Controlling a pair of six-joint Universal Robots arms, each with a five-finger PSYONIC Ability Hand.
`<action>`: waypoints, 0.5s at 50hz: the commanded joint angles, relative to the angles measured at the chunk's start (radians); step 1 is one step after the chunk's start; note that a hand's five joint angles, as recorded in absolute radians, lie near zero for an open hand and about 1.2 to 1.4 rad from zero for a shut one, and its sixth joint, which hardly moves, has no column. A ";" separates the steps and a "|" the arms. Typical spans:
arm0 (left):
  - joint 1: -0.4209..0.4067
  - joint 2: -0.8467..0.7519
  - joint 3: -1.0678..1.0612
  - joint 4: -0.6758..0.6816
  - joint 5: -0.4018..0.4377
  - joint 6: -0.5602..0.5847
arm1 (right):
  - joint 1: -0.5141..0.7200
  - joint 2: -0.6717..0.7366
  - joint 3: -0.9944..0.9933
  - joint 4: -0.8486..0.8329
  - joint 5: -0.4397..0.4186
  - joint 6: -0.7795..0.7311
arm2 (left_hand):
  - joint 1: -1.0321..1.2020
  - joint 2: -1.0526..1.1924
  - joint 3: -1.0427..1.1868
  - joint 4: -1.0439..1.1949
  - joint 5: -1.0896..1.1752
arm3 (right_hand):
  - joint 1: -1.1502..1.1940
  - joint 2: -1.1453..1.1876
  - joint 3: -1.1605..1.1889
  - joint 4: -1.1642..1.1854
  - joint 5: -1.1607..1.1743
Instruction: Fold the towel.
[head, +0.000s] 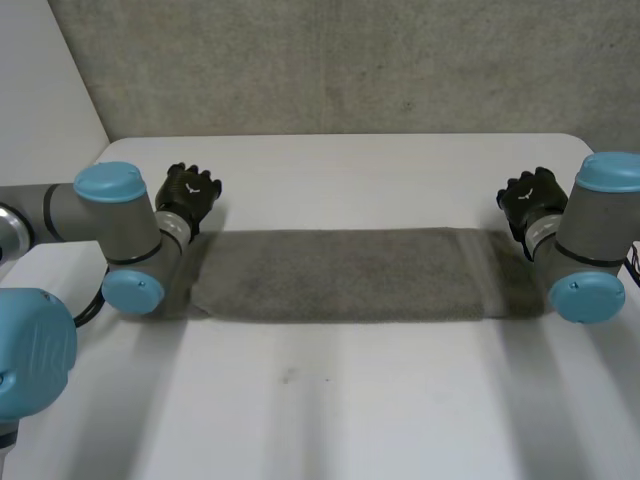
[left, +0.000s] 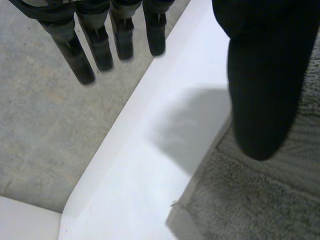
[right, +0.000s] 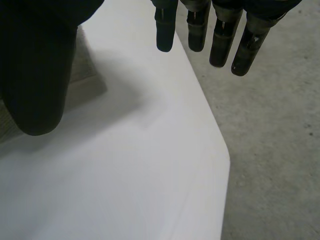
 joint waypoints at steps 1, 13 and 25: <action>-0.045 0.036 -0.021 -0.014 -0.007 0.006 | -0.004 -0.168 0.091 0.001 0.023 0.101 | -0.111 -0.109 -0.109 -0.118 -0.134 | -0.044 -0.062 -0.052 -0.065 -0.075; -0.048 0.448 -0.348 -0.060 -0.008 -0.125 | -0.029 -0.452 0.314 0.036 -0.149 0.338 | -0.111 -0.109 -0.109 -0.118 -0.134 | -0.044 -0.062 -0.052 -0.065 -0.075; -0.010 0.772 -0.740 0.047 0.001 -0.501 | -0.145 -0.573 0.558 0.121 -0.231 0.347 | -0.108 -0.106 -0.106 -0.115 -0.131 | -0.044 -0.062 -0.052 -0.065 -0.075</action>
